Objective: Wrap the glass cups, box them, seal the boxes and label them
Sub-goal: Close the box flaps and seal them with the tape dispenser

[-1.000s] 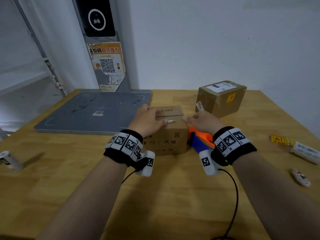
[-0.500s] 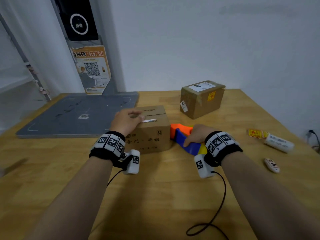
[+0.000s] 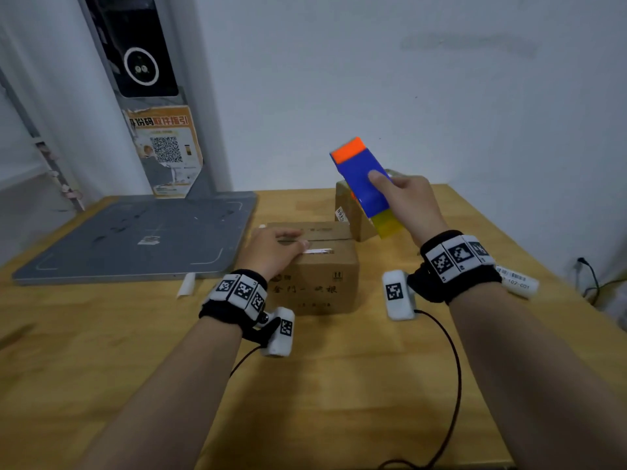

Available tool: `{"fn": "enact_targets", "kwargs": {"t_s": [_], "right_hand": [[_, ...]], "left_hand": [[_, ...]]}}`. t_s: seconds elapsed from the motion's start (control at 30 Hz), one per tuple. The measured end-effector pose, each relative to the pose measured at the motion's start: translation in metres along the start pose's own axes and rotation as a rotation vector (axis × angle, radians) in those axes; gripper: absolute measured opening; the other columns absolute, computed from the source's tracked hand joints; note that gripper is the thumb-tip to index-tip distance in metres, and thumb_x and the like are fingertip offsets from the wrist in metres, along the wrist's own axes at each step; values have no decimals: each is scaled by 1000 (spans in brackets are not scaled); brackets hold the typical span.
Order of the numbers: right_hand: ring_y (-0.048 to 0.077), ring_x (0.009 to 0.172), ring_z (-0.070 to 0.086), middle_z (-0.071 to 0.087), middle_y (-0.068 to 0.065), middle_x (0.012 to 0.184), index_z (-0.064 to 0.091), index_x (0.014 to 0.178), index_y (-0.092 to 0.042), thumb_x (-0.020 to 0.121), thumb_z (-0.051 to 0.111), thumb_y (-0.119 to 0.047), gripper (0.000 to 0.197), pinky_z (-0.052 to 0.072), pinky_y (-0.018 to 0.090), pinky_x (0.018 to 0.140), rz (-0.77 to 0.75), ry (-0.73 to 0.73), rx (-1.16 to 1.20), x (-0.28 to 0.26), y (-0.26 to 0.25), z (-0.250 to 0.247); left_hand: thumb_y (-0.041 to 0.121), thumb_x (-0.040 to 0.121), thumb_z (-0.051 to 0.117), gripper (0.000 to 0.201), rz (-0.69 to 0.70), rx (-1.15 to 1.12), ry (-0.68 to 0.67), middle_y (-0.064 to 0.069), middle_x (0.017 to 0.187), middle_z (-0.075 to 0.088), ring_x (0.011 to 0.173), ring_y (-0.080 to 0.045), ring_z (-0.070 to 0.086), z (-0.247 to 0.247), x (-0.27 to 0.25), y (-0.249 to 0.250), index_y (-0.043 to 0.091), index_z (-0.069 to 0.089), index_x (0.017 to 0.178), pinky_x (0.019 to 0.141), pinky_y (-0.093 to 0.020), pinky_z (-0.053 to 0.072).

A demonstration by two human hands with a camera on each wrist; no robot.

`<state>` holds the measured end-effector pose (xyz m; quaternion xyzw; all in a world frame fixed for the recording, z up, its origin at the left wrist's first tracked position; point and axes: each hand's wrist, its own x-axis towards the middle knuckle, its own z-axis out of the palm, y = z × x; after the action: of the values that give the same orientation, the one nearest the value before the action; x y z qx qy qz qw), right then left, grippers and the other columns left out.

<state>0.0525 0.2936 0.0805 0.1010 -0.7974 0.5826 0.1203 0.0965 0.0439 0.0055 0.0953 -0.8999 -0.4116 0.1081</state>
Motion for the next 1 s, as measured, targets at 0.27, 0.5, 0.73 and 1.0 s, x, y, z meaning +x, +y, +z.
{"fn": "enact_targets", "kwargs": {"t_s": [0.27, 0.5, 0.73, 1.0], "right_hand": [[31, 79, 73, 76, 13, 84, 73, 85, -5, 75, 72, -71, 66, 58, 46, 85, 91, -194, 119, 21, -18, 7], [13, 94, 69, 72, 0, 116, 67, 105, -29, 95, 68, -50, 24, 57, 35, 82, -9, 11, 147, 31, 8, 11], [6, 100, 69, 77, -3, 106, 76, 105, -23, 102, 62, -17, 16, 54, 25, 85, -246, 17, 224, 15, 9, 8], [5, 125, 53, 52, -4, 140, 55, 138, -43, 79, 88, -23, 70, 49, 23, 101, -249, -165, 39, -5, 31, 11]], "left_hand": [[46, 87, 75, 32, 54, -132, -58, 8, 135, 63, 117, -9, 60, 29, 12, 18, 39, 75, 118, 90, -25, 46], [45, 87, 76, 26, 10, -213, -36, 18, 118, 70, 102, 1, 60, 34, 22, 14, 38, 77, 112, 75, -20, 46], [50, 87, 73, 21, -17, -215, -36, 17, 118, 68, 103, -3, 60, 34, 22, 15, 46, 73, 107, 84, -31, 53], [46, 91, 69, 17, -15, -240, -66, 13, 125, 67, 109, -9, 62, 33, 8, 21, 50, 68, 107, 98, -37, 53]]}}
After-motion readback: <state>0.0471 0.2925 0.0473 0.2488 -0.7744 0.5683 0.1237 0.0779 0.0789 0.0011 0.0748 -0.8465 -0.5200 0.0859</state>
